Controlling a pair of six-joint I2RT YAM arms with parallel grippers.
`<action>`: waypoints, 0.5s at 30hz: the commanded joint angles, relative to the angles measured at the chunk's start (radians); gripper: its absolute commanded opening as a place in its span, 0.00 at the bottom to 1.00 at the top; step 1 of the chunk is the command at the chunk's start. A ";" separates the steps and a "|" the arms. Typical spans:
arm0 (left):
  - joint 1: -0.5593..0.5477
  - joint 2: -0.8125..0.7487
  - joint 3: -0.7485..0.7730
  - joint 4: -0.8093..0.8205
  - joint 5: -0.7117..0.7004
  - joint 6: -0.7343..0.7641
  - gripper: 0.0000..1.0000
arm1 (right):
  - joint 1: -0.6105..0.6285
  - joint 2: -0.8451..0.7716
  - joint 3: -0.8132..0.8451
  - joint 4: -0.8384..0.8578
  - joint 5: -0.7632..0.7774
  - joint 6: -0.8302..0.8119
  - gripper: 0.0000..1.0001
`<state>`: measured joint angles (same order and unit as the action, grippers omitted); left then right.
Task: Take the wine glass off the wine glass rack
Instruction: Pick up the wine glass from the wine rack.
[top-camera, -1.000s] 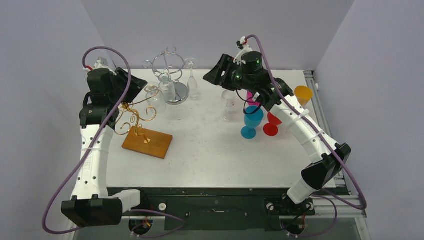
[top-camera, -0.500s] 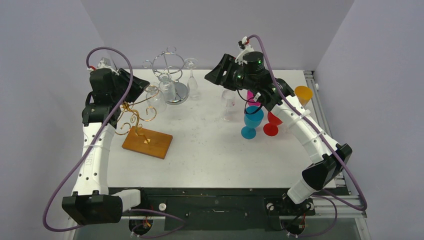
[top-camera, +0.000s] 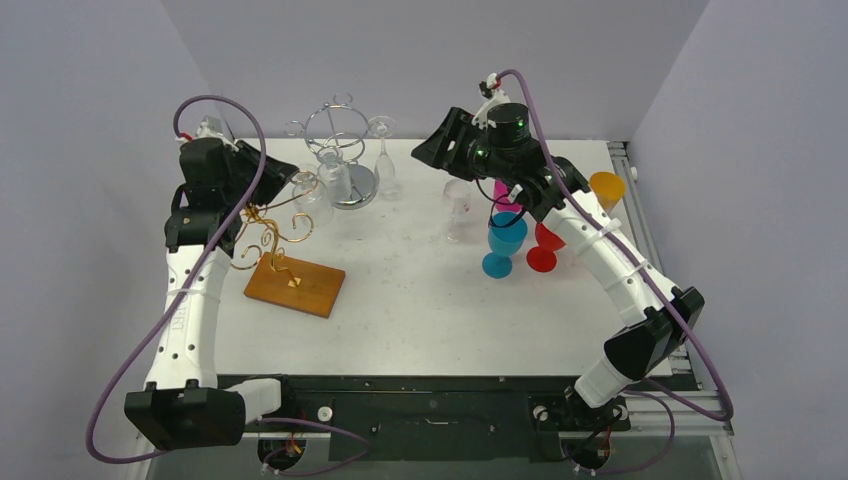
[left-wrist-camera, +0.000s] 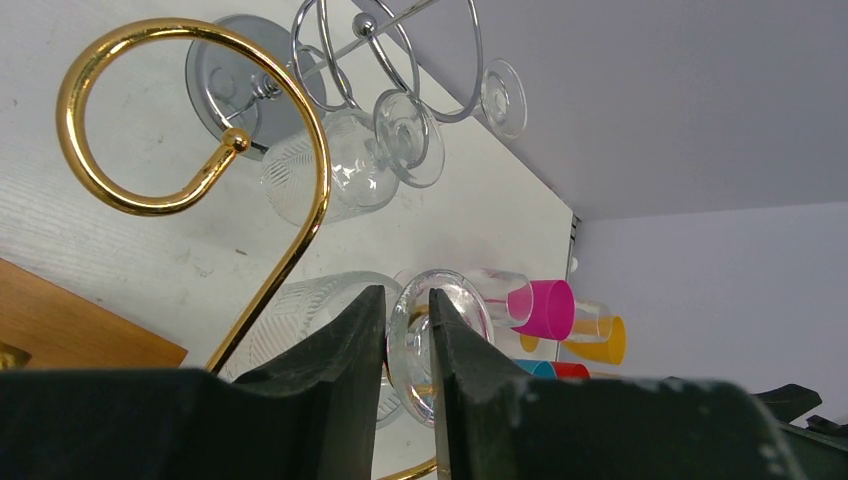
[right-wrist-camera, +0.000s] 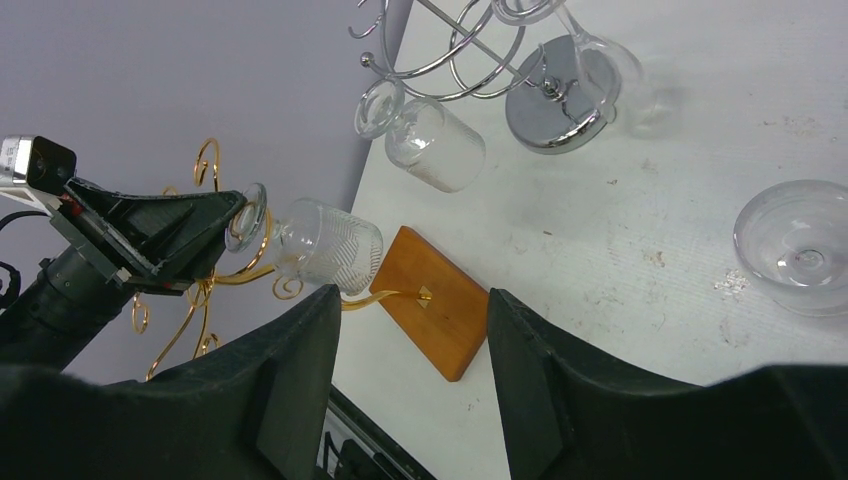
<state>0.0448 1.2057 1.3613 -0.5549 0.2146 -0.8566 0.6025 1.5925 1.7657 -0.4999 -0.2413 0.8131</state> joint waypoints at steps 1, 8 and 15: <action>0.005 -0.013 0.004 0.082 0.029 -0.001 0.17 | -0.007 -0.058 -0.010 0.050 -0.003 0.006 0.51; 0.009 -0.019 0.008 0.089 0.034 0.006 0.12 | -0.007 -0.057 -0.014 0.052 -0.003 0.009 0.50; 0.016 -0.026 0.020 0.090 0.040 0.017 0.06 | -0.007 -0.053 -0.015 0.054 -0.002 0.011 0.50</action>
<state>0.0544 1.2041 1.3571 -0.5270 0.2314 -0.8555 0.6018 1.5921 1.7512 -0.4934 -0.2413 0.8223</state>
